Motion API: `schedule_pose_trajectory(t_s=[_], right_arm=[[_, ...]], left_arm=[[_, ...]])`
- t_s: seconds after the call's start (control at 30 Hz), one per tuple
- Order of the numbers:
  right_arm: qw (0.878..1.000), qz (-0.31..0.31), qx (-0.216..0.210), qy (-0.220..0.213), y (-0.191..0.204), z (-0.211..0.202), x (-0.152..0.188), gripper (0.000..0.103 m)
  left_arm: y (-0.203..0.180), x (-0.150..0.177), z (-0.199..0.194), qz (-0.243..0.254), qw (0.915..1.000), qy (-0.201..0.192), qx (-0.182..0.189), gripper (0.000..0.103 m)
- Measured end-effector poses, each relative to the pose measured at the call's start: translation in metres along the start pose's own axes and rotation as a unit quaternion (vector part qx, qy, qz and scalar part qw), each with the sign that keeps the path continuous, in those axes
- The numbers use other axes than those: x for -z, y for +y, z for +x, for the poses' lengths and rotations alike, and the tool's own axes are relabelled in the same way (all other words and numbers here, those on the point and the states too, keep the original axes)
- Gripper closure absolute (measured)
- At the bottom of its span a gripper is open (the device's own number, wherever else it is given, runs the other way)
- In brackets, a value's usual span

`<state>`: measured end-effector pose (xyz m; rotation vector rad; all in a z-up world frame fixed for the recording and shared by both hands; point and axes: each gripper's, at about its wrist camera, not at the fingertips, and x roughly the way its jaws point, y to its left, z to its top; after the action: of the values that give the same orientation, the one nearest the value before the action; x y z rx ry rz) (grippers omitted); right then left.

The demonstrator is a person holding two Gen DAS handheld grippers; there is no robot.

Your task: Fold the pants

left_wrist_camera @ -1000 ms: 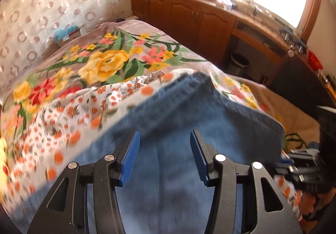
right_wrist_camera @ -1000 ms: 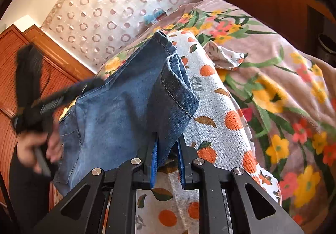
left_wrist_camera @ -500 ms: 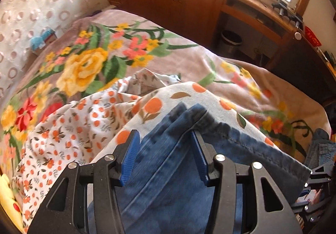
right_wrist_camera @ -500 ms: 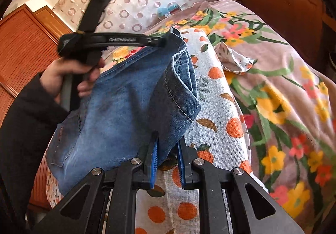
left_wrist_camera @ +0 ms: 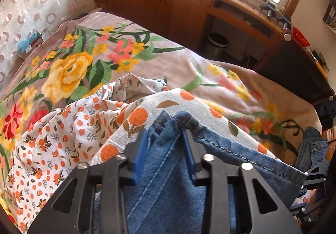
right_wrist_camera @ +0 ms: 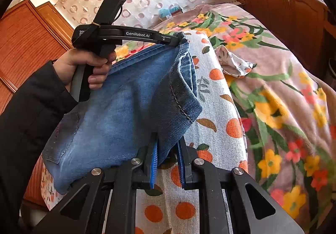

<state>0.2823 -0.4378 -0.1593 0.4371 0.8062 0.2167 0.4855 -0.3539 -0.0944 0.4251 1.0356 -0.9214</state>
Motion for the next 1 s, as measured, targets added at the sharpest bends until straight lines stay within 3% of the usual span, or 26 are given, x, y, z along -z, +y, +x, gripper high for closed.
schedule_pose_trajectory(t_s=[0.07, 0.13, 0.27, 0.47, 0.67, 1.0], right_arm=[[1.000, 0.001, -0.001, 0.000, -0.001, -0.001, -0.001, 0.086], [1.000, 0.006, -0.004, -0.001, -0.002, -0.002, -0.001, 0.086], [1.000, -0.008, -0.011, -0.019, 0.007, -0.015, -0.003, 0.087], [0.997, -0.050, -0.026, -0.054, 0.046, -0.046, -0.004, 0.087], [0.990, -0.106, -0.063, -0.073, 0.113, -0.071, 0.001, 0.087], [0.967, -0.199, -0.147, -0.063, 0.255, -0.076, 0.026, 0.087]], left_arm=[[0.004, 0.000, -0.003, -0.013, 0.9999, -0.002, 0.001, 0.088], [0.005, 0.003, -0.008, -0.017, 0.9998, -0.010, -0.001, 0.094], [-0.002, 0.012, -0.033, -0.016, 0.9988, -0.043, -0.017, 0.097], [-0.003, 0.039, -0.108, -0.031, 0.9930, -0.106, -0.042, 0.097], [0.019, 0.083, -0.184, -0.066, 0.9839, -0.152, -0.066, 0.097], [0.070, 0.203, -0.303, -0.132, 0.9611, -0.206, -0.129, 0.097]])
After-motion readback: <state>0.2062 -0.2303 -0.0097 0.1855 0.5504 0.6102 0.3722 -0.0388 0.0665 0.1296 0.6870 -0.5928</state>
